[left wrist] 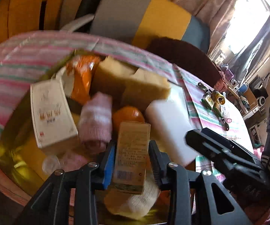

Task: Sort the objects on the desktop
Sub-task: 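Carry the green box and white sponge into the gold tray and open both tools, then withdraw both tools toward the pink curler and metal clip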

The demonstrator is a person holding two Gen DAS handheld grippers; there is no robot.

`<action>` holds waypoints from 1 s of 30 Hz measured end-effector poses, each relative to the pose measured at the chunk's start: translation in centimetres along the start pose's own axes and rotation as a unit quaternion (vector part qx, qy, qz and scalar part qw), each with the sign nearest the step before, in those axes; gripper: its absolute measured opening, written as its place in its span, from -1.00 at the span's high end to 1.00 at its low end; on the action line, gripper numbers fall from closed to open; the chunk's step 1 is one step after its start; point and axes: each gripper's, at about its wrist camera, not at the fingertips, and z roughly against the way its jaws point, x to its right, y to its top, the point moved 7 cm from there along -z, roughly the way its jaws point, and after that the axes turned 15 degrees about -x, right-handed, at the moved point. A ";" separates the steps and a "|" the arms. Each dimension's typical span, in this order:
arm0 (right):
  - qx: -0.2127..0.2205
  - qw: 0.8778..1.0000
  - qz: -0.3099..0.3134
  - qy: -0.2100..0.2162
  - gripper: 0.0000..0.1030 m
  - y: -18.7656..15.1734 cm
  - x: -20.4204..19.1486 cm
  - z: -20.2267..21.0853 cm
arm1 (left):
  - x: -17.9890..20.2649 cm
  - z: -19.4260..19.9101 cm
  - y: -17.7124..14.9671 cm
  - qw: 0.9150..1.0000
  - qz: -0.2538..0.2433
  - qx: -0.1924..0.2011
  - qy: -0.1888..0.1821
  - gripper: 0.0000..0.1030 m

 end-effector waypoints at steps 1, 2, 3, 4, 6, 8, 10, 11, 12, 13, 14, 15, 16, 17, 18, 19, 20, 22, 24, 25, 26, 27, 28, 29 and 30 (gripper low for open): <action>0.004 1.000 -0.006 0.005 -0.36 -0.1 0.3 0.4 | -0.2 0.1 -0.2 1.000 0.005 0.002 0.001 0.19; 0.009 1.000 -0.009 0.004 -0.36 -0.2 0.6 0.6 | -0.5 0.1 -0.4 1.000 0.010 0.004 -0.001 0.19; 0.015 1.000 -0.013 -0.001 -0.36 -0.5 0.9 1.0 | -0.7 0.2 -0.5 1.000 0.015 0.008 -0.006 0.19; 0.019 1.000 -0.016 -0.004 -0.36 -0.7 0.9 1.5 | -1.0 0.3 -0.6 1.000 0.021 0.013 -0.012 0.19; 0.021 0.999 -0.024 -0.006 -0.36 -1.1 1.4 1.8 | -1.7 1.2 -0.8 0.999 0.041 0.031 -0.017 0.19; 0.019 0.999 -0.033 -0.005 -0.36 -1.4 1.8 1.8 | -2.4 2.1 -0.9 0.997 0.055 0.049 -0.018 0.19; 0.019 0.999 -0.041 -0.005 -0.36 -1.5 2.2 1.8 | -2.6 2.7 -0.9 0.997 0.054 0.061 -0.010 0.19; 0.020 0.999 -0.044 -0.004 -0.36 -1.5 2.4 1.7 | -2.6 2.8 -0.8 0.997 0.049 0.061 -0.002 0.20; 0.020 0.999 -0.048 -0.001 -0.36 -1.6 2.5 1.8 | -2.6 2.6 -0.8 0.997 0.043 0.060 0.012 0.21; 0.022 0.998 -0.052 0.001 -0.36 -1.6 2.6 1.8 | -2.6 2.3 -0.8 0.997 0.038 0.057 0.031 0.21; 0.024 0.998 -0.056 0.003 -0.36 -1.6 2.8 1.9 | -2.6 1.7 -0.8 0.997 0.033 0.047 0.049 0.21; 0.025 0.998 -0.061 0.003 -0.36 -1.6 3.0 2.0 | -2.5 1.0 -0.9 0.997 0.027 0.031 0.060 0.21; 0.027 0.997 -0.067 0.004 -0.36 -1.6 3.3 2.0 | -2.5 0.4 -0.9 0.998 0.025 0.020 0.060 0.23; 0.029 0.997 -0.072 0.005 -0.36 -1.7 3.6 2.2 | -2.4 0.3 -0.9 0.998 0.026 0.019 0.058 0.24; 0.031 0.997 -0.077 0.006 -0.36 -1.8 4.0 2.4 | -2.4 0.4 -1.0 0.998 0.028 0.022 0.054 0.26; 0.035 0.996 -0.086 0.006 -0.36 -1.9 4.7 2.6 | -2.3 0.7 -1.1 0.998 0.029 0.026 0.047 0.28; 0.039 0.995 -0.094 0.006 -0.36 -2.0 5.3 2.9 | -2.2 1.0 -1.0 0.998 0.030 0.033 0.041 0.27; 0.045 0.992 -0.114 0.006 -0.36 -2.2 6.7 3.3 | -2.0 1.8 -0.7 0.998 0.038 0.046 0.035 0.24; 0.049 0.990 -0.132 0.004 -0.36 -2.4 8.0 3.7 | -1.8 2.6 -0.2 0.997 0.048 0.058 0.027 0.22; 0.052 0.988 -0.143 0.004 -0.36 -2.5 8.8 3.9 | -1.7 2.9 0.0 0.996 0.051 0.062 0.024 0.21; 0.054 0.987 -0.154 0.004 -0.36 -2.6 9.7 4.1 | -1.6 3.1 0.3 0.996 0.054 0.065 0.021 0.21; 0.057 0.985 -0.166 0.001 -0.36 -2.8 10.6 4.3 | -1.2 3.3 0.6 0.996 0.054 0.066 0.019 0.21; 0.058 0.983 -0.173 -0.001 -0.36 -2.9 11.4 4.5 | -0.8 3.4 0.9 0.996 0.053 0.066 0.017 0.21; 0.059 0.982 -0.179 -0.004 -0.36 -3.0 12.0 4.6 | -0.5 3.5 1.1 0.996 0.051 0.066 0.017 0.21; 0.059 0.981 -0.186 -0.007 -0.36 -3.1 12.7 4.7 | 0.0 3.6 1.3 0.996 0.048 0.067 0.016 0.21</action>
